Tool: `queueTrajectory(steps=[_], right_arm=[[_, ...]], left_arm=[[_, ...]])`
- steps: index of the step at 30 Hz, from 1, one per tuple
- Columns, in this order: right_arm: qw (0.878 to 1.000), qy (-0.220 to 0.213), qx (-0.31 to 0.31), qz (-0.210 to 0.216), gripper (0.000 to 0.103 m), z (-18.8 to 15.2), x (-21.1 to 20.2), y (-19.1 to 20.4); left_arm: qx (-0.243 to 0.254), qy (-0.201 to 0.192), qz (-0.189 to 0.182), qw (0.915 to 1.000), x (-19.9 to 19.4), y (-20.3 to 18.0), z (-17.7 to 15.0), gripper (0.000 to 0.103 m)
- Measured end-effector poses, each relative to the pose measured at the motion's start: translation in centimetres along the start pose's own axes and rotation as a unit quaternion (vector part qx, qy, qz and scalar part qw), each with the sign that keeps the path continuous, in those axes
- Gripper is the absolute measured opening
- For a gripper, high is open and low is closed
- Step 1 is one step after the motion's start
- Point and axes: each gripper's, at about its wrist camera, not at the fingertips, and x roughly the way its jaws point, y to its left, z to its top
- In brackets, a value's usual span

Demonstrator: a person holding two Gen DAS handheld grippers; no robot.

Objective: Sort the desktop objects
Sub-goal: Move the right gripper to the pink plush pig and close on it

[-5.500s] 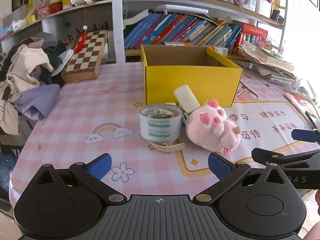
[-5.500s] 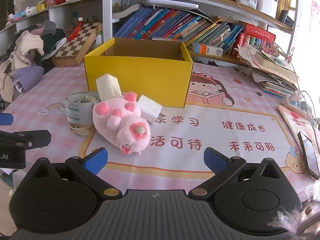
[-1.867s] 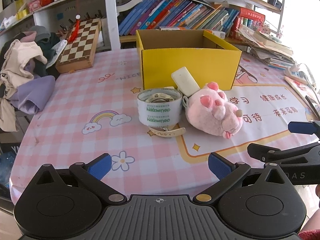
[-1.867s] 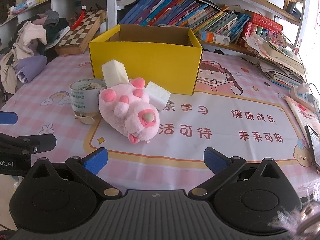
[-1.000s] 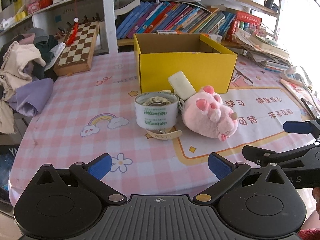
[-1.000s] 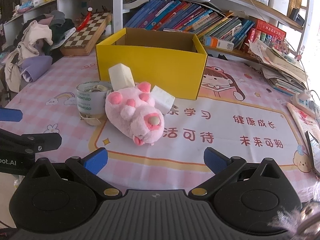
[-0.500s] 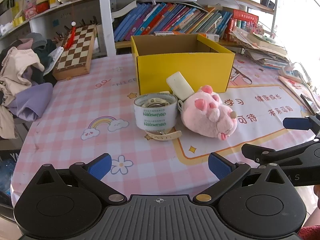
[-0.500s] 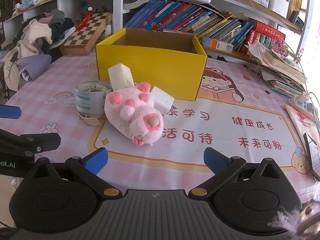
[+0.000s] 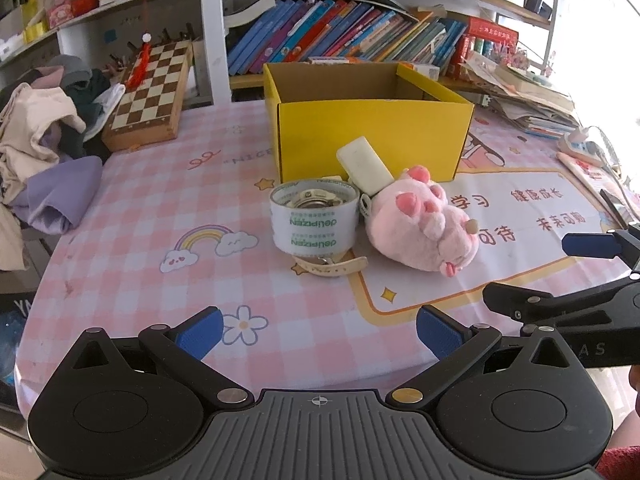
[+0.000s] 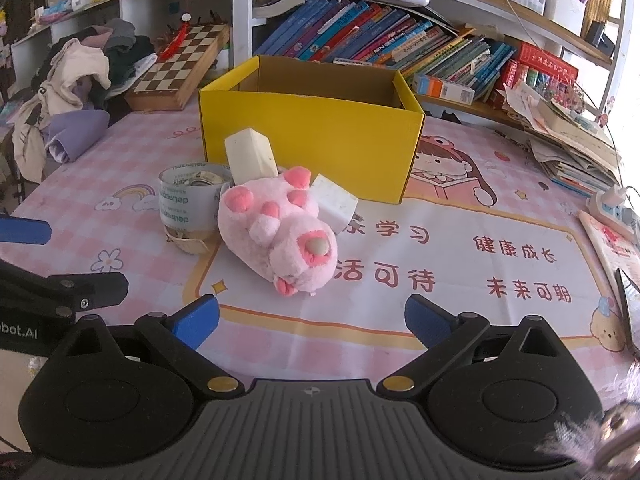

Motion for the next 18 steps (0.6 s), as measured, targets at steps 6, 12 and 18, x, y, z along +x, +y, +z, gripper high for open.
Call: queueTrajectory(steps=[6, 12, 18], right_arm=[[1.0, -0.004, -0.006, -0.003, 0.101, 0.22, -0.27, 0.46], [1.0, -0.004, -0.009, -0.008, 0.101, 0.69, -0.41, 0.59], [1.0, -0.002, -0.019, -0.012, 0.101, 0.96, -0.54, 0.72]], left_arm=[[0.013, -0.017, 0.006, 0.9998, -0.5, 0.03, -0.09, 0.103], [0.023, -0.029, 0.007, 0.9993, -0.79, -0.01, 0.04, 0.103], [0.022, -0.022, -0.001, 0.9995, -0.57, -0.05, -0.03, 0.103]])
